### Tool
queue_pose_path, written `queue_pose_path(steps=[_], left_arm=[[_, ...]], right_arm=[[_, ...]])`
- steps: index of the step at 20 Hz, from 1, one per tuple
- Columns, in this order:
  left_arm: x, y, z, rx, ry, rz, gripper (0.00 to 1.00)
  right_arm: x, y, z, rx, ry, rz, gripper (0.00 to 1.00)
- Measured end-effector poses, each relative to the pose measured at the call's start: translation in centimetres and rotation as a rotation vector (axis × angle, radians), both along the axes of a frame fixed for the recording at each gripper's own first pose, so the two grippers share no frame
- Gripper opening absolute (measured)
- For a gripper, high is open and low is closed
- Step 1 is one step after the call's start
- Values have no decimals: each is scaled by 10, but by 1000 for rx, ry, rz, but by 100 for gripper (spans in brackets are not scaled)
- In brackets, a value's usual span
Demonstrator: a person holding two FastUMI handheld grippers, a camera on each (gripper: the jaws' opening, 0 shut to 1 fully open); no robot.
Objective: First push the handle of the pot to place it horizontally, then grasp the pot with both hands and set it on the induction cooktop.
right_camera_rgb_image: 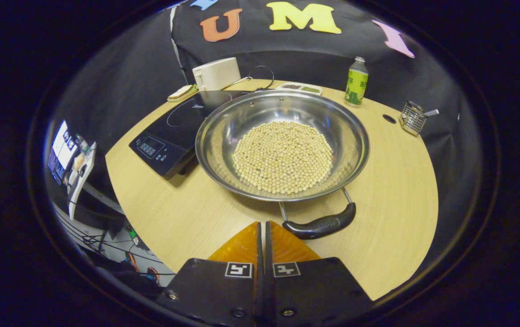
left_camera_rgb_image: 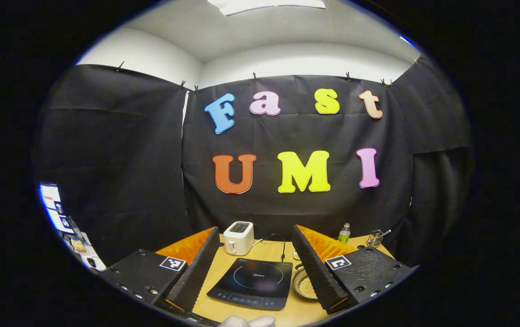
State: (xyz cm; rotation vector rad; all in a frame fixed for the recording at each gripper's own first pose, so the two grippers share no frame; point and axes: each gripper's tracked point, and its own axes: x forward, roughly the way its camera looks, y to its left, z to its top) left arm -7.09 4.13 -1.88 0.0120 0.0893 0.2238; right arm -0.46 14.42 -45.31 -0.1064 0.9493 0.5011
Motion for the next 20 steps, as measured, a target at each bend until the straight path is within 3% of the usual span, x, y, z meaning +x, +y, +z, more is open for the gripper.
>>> queue_pose_path(steps=[20], left_arm=[[-2, -47, 2, 6, 29, 122, 96]], right_arm=[[61, -90, -2, 53, 57, -89, 4]])
